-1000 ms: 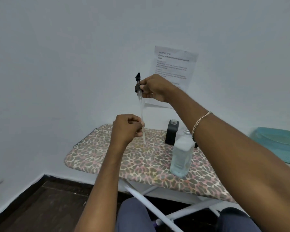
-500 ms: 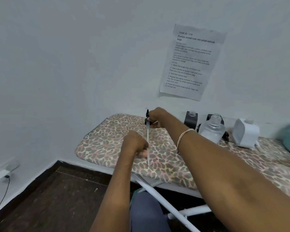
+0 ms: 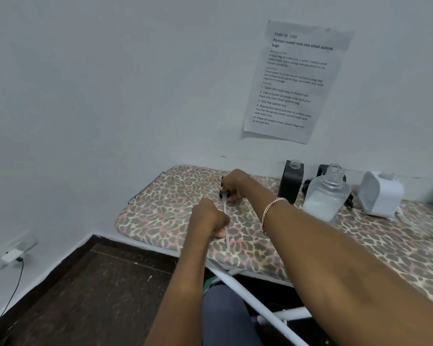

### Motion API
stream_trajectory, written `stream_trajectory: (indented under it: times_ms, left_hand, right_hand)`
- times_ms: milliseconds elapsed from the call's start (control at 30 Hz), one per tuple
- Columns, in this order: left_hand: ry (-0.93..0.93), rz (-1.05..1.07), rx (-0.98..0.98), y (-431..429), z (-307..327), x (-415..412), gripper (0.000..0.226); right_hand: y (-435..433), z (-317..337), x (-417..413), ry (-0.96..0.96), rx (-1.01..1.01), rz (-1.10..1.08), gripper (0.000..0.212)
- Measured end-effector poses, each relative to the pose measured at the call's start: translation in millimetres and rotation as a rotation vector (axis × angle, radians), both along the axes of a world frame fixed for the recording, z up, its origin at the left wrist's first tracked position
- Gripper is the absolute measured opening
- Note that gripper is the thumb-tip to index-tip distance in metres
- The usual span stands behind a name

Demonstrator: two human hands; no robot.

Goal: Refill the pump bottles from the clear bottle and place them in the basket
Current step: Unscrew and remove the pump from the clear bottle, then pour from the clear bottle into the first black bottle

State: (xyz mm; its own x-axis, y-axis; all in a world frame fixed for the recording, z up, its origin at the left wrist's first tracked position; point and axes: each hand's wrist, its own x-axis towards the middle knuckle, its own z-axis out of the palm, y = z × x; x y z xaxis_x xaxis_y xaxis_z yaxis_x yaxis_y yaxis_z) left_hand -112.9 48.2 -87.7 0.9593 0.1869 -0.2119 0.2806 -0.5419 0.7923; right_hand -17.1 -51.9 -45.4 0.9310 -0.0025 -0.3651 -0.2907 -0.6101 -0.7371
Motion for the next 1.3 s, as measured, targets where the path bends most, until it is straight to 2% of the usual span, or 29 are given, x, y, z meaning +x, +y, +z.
stream_trajectory:
  times_ms: [67,133,200,300,400,500,600,667,767,867,967,1067,1167,1233,1300]
  left_hand:
    - [0.007,0.004,0.014,-0.4,0.2,-0.6,0.021]
    - [0.017,0.002,0.030,-1.5,3.6,-1.8,0.021]
    - [0.026,0.003,0.049,-3.5,9.0,-5.8,0.026]
    - [-0.019,0.019,0.104,-3.4,20.1,-13.1,0.030]
    - [-0.172,0.049,0.200,0.4,39.4,-15.7,0.040]
    - [-0.324,-0.014,0.143,-9.8,69.0,-33.3,0.048]
    - [-0.379,-0.164,0.008,-32.5,94.0,-59.3,0.047]
    - [-0.356,-0.289,-0.047,-50.3,101.3,-73.6,0.058]
    - [-0.317,-0.421,0.033,-75.7,98.7,-87.8,0.083]
    - [-0.322,-0.473,0.043,-100.5,87.9,-98.2,0.104]
    - [-0.448,-0.404,-0.025,-125.8,72.6,-104.5,0.115]
    - [-0.556,-0.312,-0.009,-146.0,54.0,-108.6,0.103]
    - [-0.646,-0.243,0.031,-154.4,34.4,-108.9,0.074]
    - [-0.664,-0.202,0.030,-156.6,29.1,-107.5,0.060]
    - [-0.685,-0.176,0.007,-156.1,27.1,-106.6,0.055]
  right_hand:
    - [0.3,3.6,-2.0,-0.041,-0.042,-0.003,0.015]
    - [-2.2,11.8,-10.1,-0.001,-0.154,0.065,0.030]
    - [-8.2,29.8,-24.2,-0.018,-0.139,0.065,0.028]
    - [-14.4,61.9,-45.4,-0.194,-0.065,0.052,0.022]
    - [-9.9,97.5,-61.5,-0.253,-0.095,0.142,0.028]
    - [-20.7,141.1,-79.4,-0.428,-0.154,0.164,0.029]
    - [-46.2,178.7,-103.6,-0.629,-0.181,0.152,0.025]
    - [-68.3,196.3,-121.5,-0.721,-0.167,0.141,0.033]
    - [-104.5,206.6,-149.1,-0.815,-0.116,0.112,0.049]
    - [-141.6,198.5,-169.8,-0.880,-0.072,0.039,0.041]
    - [-174.2,175.6,-183.4,-0.905,-0.012,-0.051,0.025]
    - [-199.1,147.6,-185.2,-0.899,0.063,-0.144,0.020]
    - [-215.9,119.7,-179.8,-0.882,0.100,-0.220,0.015]
    - [-223.8,100.7,-170.7,-0.865,0.108,-0.259,0.016]
    - [-226.1,82.2,-161.3,-0.846,0.107,-0.290,0.023]
